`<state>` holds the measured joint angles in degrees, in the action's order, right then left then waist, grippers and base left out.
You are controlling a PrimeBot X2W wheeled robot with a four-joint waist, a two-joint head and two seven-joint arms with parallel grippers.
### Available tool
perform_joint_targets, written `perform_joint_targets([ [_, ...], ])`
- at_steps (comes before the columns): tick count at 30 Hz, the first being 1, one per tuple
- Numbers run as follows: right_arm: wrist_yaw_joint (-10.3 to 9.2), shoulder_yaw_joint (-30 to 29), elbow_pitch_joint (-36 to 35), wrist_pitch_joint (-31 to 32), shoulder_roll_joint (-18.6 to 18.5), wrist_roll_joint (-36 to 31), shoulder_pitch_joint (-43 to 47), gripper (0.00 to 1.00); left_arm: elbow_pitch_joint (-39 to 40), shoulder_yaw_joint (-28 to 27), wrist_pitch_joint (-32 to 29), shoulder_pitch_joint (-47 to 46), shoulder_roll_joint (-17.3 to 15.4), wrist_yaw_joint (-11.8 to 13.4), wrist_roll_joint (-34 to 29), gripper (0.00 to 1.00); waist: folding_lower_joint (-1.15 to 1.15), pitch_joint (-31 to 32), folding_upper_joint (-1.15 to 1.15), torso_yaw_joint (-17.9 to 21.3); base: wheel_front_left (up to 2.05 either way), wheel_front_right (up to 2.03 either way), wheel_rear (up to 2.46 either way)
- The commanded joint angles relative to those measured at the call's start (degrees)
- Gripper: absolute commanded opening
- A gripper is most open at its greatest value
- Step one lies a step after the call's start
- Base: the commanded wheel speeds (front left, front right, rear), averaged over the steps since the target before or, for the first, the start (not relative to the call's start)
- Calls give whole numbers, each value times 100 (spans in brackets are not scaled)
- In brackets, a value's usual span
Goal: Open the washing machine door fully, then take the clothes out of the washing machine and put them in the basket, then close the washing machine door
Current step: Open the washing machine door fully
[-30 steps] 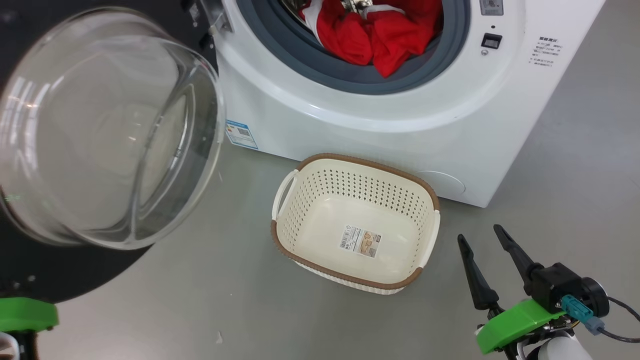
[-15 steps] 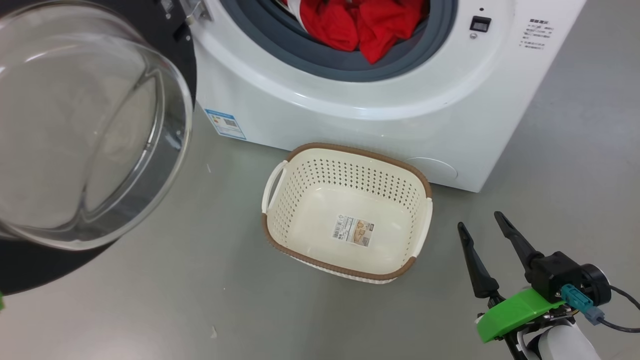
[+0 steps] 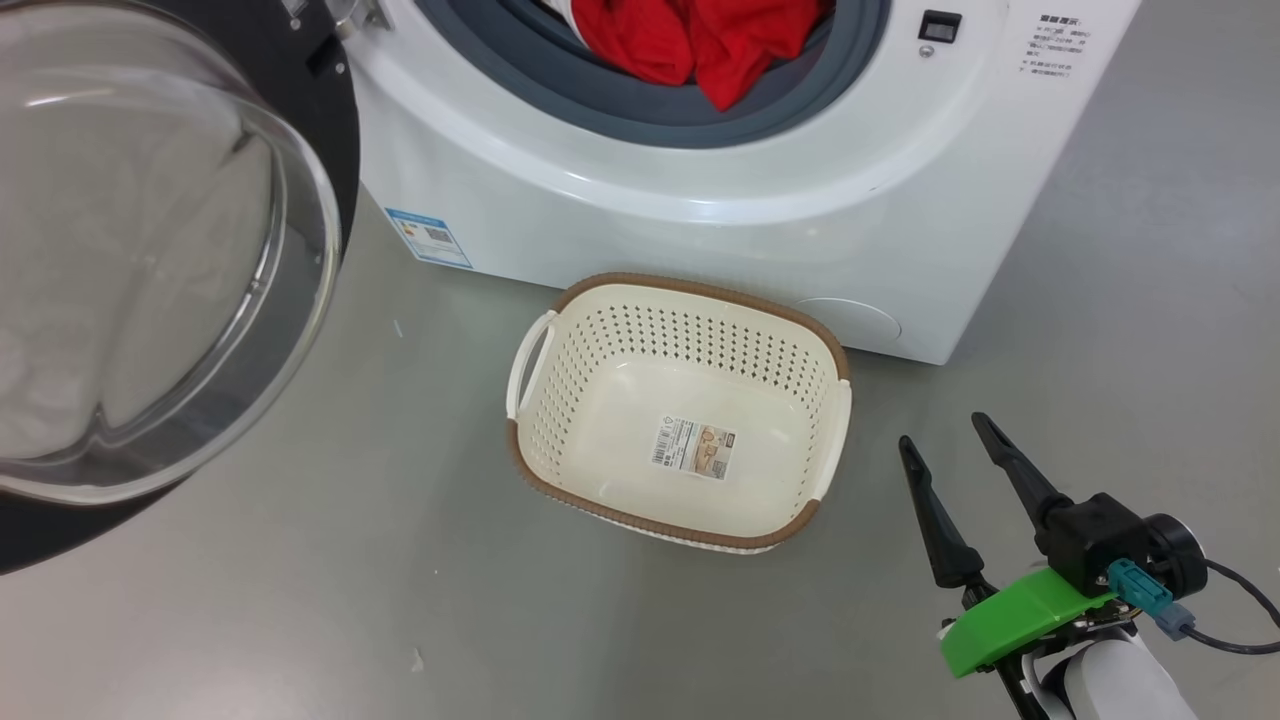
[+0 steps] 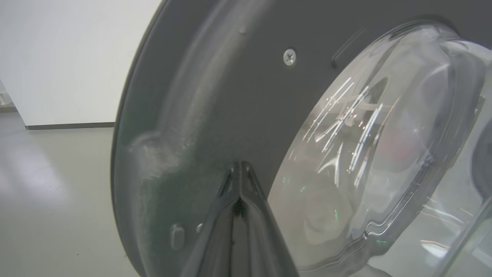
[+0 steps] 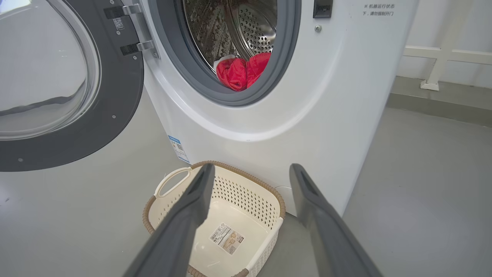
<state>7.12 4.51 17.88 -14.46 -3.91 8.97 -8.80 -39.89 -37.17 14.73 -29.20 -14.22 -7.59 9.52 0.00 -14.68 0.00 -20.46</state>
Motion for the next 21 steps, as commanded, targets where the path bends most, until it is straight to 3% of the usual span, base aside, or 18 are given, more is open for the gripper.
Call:
perform_joint_targets([
  [1, 36, 164, -113, -54, 9, -64, -200, 100, 54, -209, 27, -138, -468, 13, -82, 0, 0, -12, 0, 18, 0, 0, 0],
  [12, 36, 160, -88, -54, 20, -81, -222, 100, -264, -241, 27, -294, -629, 11, -121, 0, 0, 10, 0, 51, 0, 0, 0],
  [21, 36, 129, -50, -54, 4, -22, -147, 100, 62, 253, 27, 70, -441, 11, 268, 0, 0, 246, 0, -29, 0, 0, 0],
])
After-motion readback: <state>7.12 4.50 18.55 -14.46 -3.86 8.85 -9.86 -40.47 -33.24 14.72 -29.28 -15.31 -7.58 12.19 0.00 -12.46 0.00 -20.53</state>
